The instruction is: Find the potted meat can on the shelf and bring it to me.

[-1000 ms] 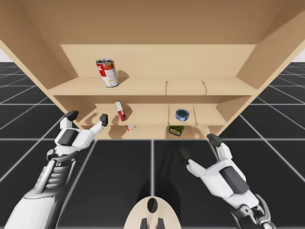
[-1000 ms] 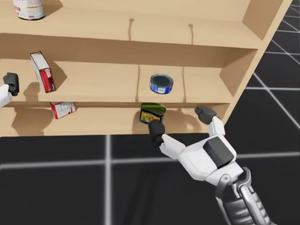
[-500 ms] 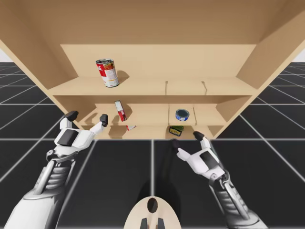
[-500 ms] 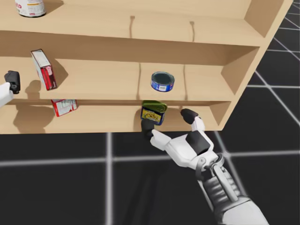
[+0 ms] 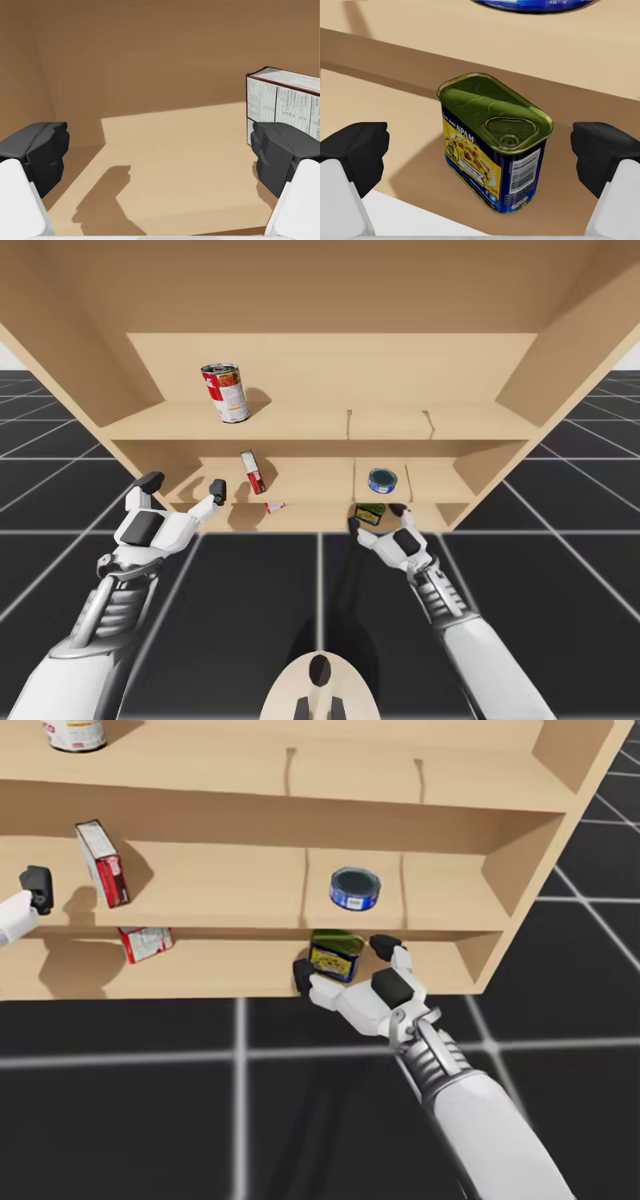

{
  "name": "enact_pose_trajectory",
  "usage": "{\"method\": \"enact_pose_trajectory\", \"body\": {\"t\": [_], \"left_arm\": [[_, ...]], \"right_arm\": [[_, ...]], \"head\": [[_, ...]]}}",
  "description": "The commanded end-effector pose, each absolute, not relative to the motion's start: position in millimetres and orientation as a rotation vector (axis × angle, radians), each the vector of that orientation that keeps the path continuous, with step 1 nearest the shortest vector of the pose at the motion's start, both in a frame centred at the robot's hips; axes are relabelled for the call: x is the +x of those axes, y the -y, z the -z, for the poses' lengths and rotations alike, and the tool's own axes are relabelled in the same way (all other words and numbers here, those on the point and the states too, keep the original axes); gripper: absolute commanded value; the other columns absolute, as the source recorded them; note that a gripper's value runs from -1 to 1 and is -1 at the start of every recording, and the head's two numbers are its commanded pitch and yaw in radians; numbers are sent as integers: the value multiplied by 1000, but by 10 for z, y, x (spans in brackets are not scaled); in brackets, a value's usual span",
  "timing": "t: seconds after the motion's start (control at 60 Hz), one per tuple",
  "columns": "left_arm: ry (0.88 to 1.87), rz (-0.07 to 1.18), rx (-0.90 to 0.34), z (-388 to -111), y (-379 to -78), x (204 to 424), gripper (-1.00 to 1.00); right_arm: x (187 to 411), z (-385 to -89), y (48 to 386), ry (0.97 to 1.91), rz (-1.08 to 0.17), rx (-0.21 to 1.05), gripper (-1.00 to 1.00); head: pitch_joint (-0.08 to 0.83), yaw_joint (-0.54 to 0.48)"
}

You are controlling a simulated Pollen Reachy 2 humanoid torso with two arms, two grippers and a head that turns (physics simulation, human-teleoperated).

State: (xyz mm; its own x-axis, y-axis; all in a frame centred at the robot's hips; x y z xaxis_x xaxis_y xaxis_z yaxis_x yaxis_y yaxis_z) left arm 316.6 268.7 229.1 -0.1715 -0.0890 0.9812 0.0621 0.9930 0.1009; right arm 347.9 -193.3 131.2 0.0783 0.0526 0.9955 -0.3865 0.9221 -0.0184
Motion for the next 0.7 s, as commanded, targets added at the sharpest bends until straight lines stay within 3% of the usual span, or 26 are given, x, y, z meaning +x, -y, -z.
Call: {"method": "enact_pose_trajectory", "body": {"t": [0.017, 0.533, 0.683, 0.7], "left_arm": [[1738, 133, 20, -2290, -2687, 3166, -1000], [1740, 129, 18, -2298, -2704, 3163, -1000], [1740, 130, 19, -2299, -2705, 3166, -1000], [1740, 129, 18, -2299, -2706, 3166, -1000]], "right_arm": [[3656, -1155, 1926, 1418, -337, 253, -1000], [4043, -1080, 1668, 1361, -383, 237, -1000], [4013, -1064, 1667, 1372, -378, 229, -1000], [3990, -1064, 1667, 1377, -382, 213, -654]], "head": [[618, -164], [620, -155], [621, -152], [622, -151]]}}
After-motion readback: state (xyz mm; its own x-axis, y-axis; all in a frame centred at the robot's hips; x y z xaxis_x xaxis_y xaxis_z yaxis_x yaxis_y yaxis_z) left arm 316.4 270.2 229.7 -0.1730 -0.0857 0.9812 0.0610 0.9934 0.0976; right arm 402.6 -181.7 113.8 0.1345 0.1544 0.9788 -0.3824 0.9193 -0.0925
